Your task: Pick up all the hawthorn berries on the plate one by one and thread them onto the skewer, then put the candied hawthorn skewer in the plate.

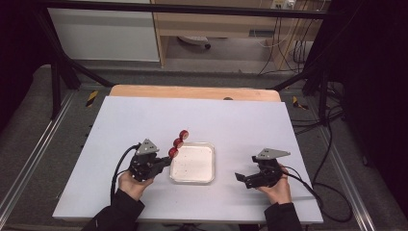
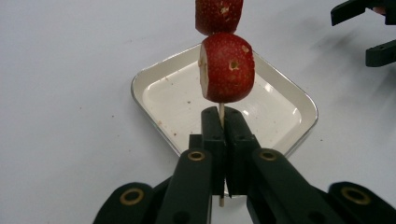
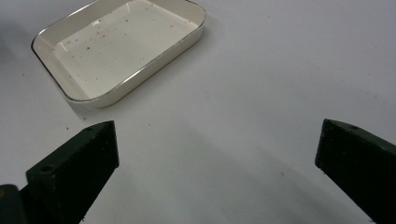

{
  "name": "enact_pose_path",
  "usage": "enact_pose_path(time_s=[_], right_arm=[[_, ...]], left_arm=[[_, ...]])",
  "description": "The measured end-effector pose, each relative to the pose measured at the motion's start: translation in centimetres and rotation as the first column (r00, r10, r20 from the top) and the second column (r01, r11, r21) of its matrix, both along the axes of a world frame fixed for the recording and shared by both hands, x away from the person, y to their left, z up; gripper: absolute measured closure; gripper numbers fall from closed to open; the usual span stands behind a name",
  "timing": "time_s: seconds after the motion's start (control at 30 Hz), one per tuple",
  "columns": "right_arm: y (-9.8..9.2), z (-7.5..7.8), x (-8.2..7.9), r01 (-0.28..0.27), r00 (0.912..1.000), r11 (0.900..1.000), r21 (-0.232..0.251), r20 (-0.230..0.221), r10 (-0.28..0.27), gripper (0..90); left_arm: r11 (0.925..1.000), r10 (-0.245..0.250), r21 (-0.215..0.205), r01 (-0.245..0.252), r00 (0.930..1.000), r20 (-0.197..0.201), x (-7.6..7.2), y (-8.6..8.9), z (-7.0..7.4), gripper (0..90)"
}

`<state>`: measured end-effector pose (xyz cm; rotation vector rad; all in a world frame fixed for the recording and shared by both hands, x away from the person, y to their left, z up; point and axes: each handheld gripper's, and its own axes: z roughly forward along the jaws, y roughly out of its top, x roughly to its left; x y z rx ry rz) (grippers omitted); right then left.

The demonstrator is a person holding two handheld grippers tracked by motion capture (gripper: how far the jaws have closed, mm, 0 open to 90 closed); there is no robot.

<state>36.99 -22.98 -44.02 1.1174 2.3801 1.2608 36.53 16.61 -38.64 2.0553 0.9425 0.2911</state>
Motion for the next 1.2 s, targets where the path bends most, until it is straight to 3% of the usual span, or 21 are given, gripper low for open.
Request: enact_pose_path(time_s=[0.2, 0.57, 0.9, 1.2], right_arm=[[-1.3, -0.4, -0.5, 0.011, 0.9999, 1.000, 0.011, 0.004, -0.011, 0.1], [-2.4, -1.0, -1.2, 0.019, 0.9998, 1.000, 0.020, 0.009, -0.019, 0.1], [-2.5, -1.0, -1.5, 0.011, 0.9999, 1.000, 0.025, 0.002, -0.011, 0.1], [-2.6, -0.9, -1.4, 0.014, 0.9998, 0.999, 0.032, 0.013, -0.014, 0.1]], left_arm=[[0.9988, -0.019, 0.045, 0.020, 0.9995, -0.024, 0.9, -1.1, 0.2, 88.3], [0.9911, -0.040, 0.122, 0.052, 0.9944, -0.098, 2.6, -3.5, -1.0, 88.2], [0.9732, -0.049, 0.214, 0.085, 0.9845, -0.169, 3.2, -5.6, -2.8, 88.2], [0.9535, -0.022, 0.290, 0.082, 0.9791, -0.202, 3.0, -6.0, -3.7, 88.1]])
